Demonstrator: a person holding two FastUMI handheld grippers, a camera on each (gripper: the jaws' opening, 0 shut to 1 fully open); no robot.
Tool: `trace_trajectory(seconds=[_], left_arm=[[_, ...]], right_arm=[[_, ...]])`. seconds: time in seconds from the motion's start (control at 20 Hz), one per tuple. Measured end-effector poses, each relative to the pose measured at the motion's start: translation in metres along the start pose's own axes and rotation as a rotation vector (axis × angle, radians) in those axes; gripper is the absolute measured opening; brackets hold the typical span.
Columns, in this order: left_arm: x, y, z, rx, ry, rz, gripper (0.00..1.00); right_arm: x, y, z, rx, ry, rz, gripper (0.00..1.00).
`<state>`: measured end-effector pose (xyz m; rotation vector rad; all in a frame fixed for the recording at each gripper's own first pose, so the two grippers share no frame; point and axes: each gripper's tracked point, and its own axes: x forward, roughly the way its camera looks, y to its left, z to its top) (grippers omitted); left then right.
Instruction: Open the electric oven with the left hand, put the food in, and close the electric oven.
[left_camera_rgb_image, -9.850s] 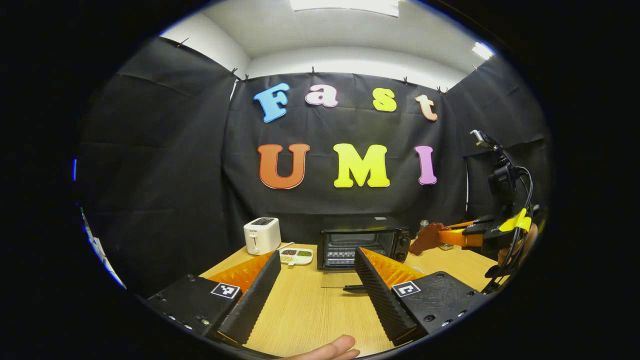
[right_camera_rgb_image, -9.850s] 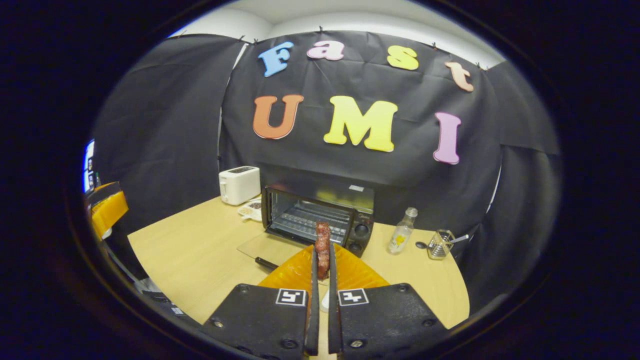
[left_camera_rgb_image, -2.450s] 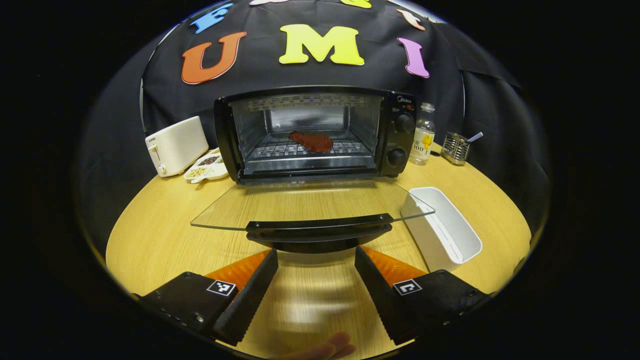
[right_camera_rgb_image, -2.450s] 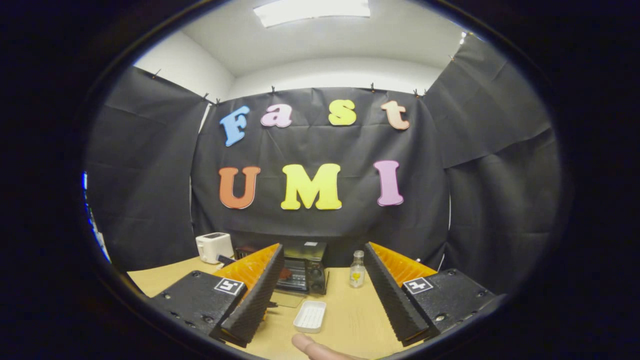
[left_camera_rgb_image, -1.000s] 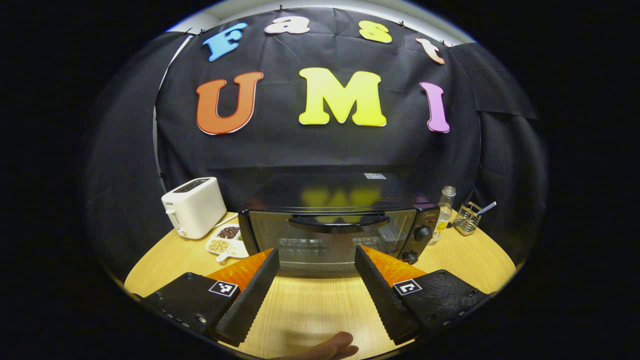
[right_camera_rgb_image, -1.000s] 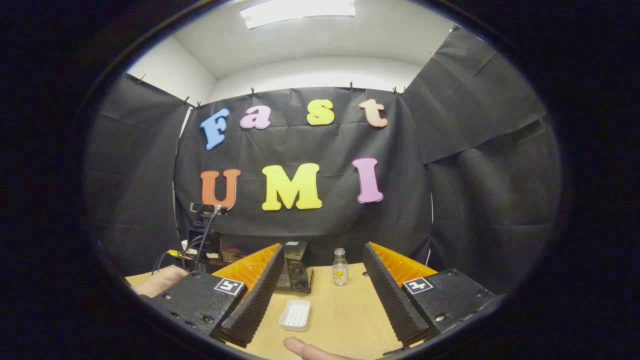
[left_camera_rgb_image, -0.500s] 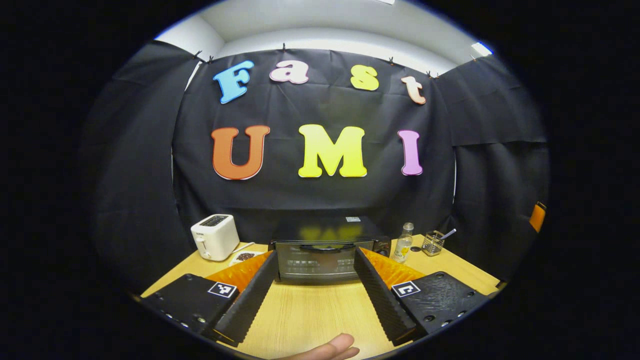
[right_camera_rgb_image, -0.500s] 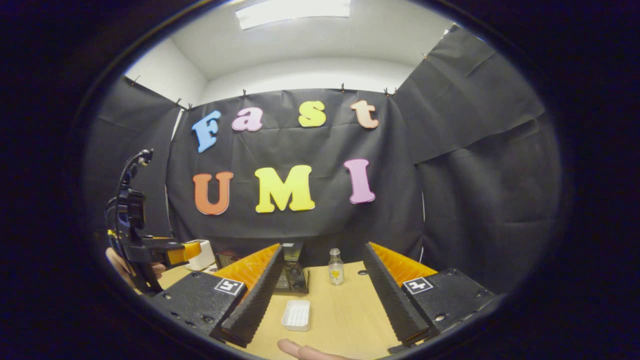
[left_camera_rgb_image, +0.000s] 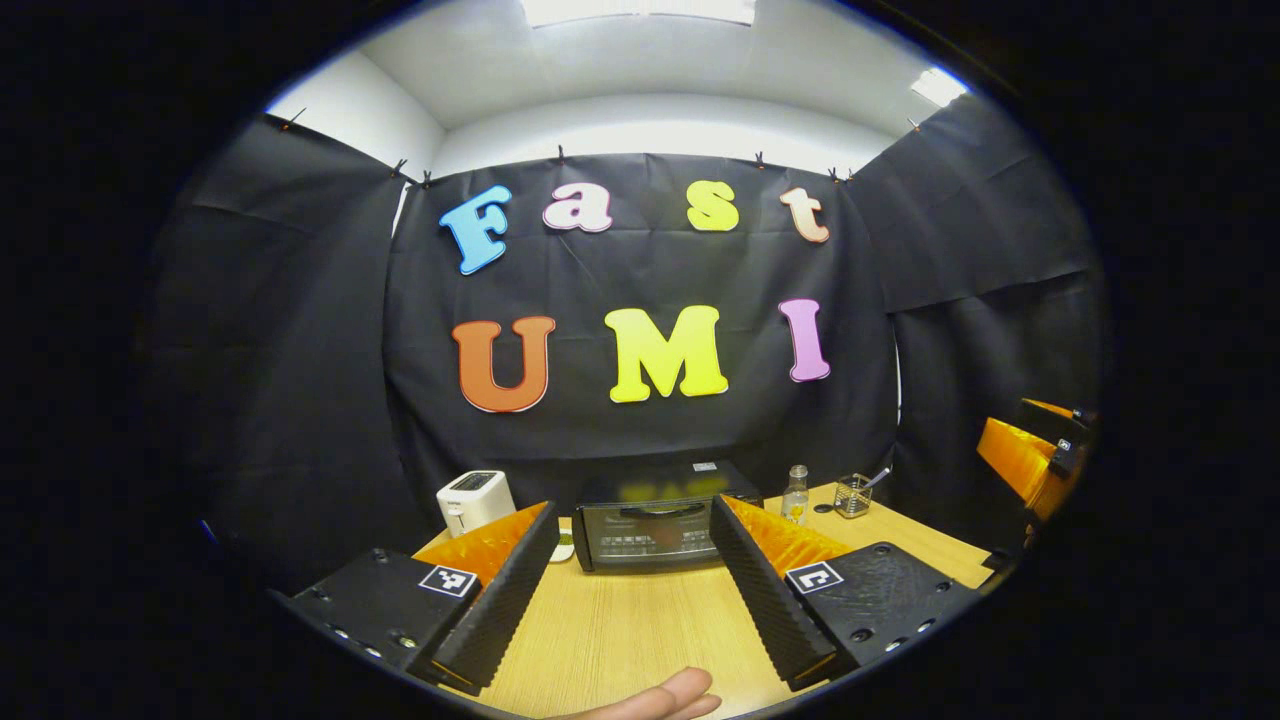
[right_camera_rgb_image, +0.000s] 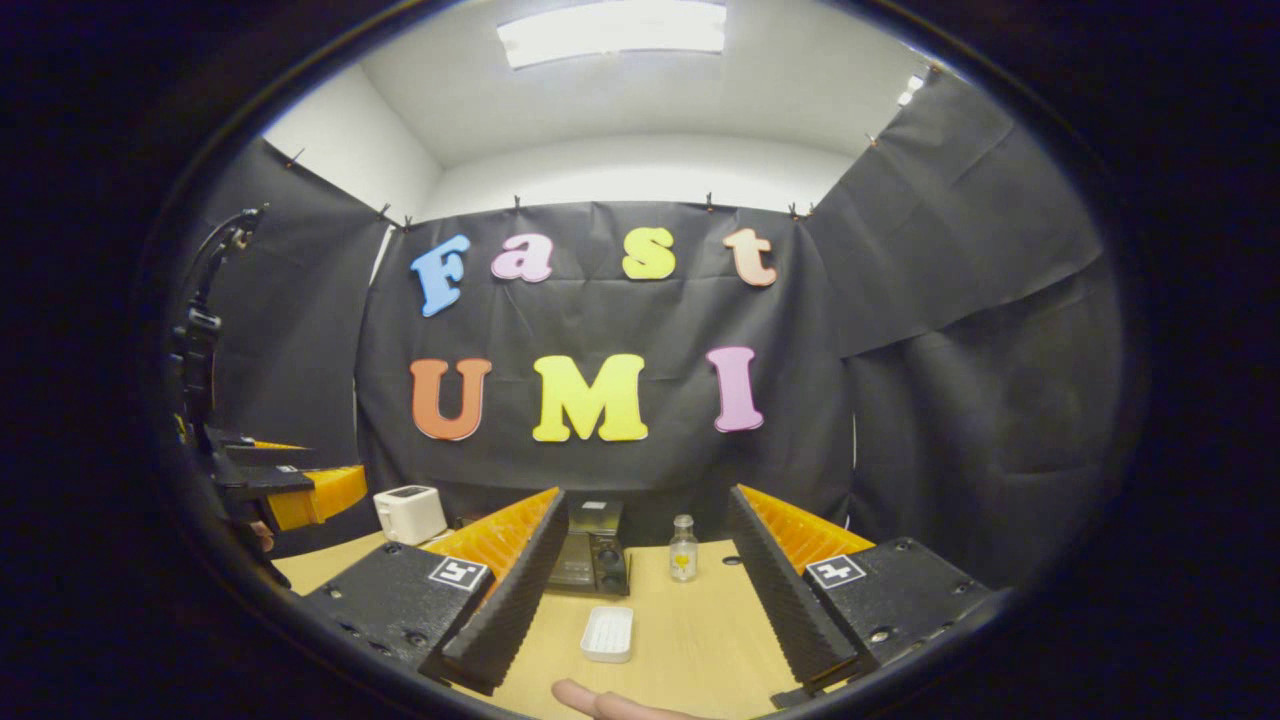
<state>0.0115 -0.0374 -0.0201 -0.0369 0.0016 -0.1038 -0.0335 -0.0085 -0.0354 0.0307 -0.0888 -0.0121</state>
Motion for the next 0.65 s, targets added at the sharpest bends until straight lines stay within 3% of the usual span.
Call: trace_trajectory(seconds=[0.15,0.2,0.35,0.4,0.6,0.65], left_arm=[[-0.024,-0.012,-0.004,-0.026,-0.021,-0.056,0.96],[-0.031,-0.011,-0.007,-0.026,-0.024,-0.057,0.96],[-0.045,-0.004,-0.016,-0.033,-0.032,-0.029,0.96],[-0.05,-0.002,-0.021,-0.044,-0.029,-0.018,0.96],[-0.063,-0.005,-0.021,-0.095,-0.026,-0.048,0.96],[-0.063,0.0,-0.02,-0.095,-0.032,-0.04,0.87]], right_arm=[[-0.007,0.004,0.003,-0.015,-0.018,0.015,1.0],[-0.009,0.003,0.001,-0.024,-0.022,0.015,0.96],[-0.011,0.005,-0.002,-0.037,-0.027,0.017,0.96],[-0.012,0.004,-0.004,-0.036,-0.024,0.014,1.0],[-0.01,0.01,-0.011,-0.026,0.011,0.035,1.0],[-0.01,0.01,-0.011,-0.027,0.018,0.034,1.0]])
